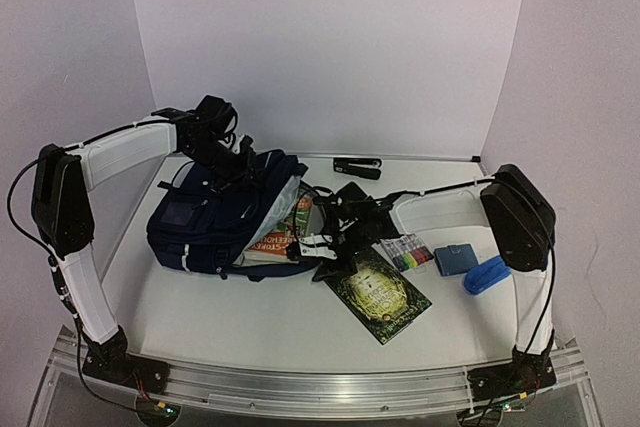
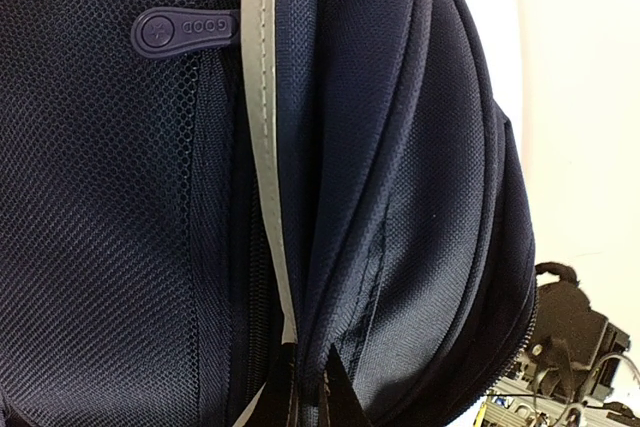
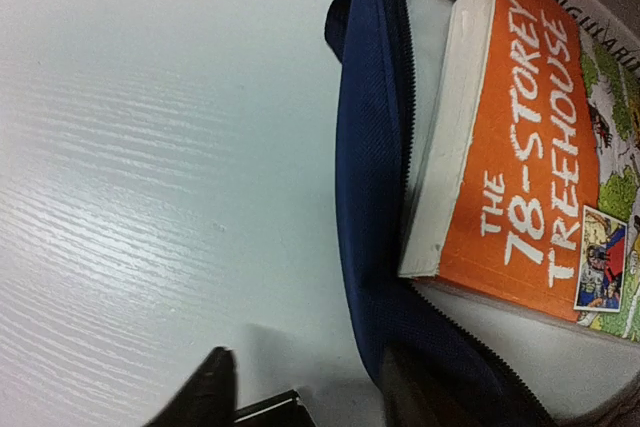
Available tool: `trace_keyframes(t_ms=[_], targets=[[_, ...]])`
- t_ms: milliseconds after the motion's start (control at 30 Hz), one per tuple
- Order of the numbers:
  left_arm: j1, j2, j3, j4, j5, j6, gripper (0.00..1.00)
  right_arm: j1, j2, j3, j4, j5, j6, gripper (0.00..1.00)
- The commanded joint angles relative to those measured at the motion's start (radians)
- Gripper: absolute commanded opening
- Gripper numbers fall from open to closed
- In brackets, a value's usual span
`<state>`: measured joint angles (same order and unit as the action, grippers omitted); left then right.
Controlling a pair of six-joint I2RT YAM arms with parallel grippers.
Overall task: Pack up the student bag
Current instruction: Adjust the student bag at the center of the board.
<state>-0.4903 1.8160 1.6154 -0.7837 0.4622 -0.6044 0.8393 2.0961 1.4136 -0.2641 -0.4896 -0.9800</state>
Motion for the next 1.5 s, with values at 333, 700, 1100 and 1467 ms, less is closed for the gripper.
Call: trace_keyframes(t_ms=[333, 700, 1100, 1467], targets=[[0.035, 0.006, 0.014, 0.017, -0.001, -0.015, 0.0, 0.012, -0.139, 0.028, 0.085, 0.067, 0.003, 0.31], [0.039, -0.005, 0.012, 0.012, -0.003, -0.013, 0.0, 0.013, 0.013, 0.066, 0.069, 0.13, -0.082, 0.49], [0.046, 0.008, 0.027, 0.007, -0.006, -0.016, 0.0, 0.013, -0.038, 0.137, 0.023, 0.093, -0.051, 0.0], [0.065, 0.024, 0.062, -0.049, -0.072, -0.038, 0.0, 0.027, -0.199, -0.024, 0.132, -0.023, 0.08, 0.0]])
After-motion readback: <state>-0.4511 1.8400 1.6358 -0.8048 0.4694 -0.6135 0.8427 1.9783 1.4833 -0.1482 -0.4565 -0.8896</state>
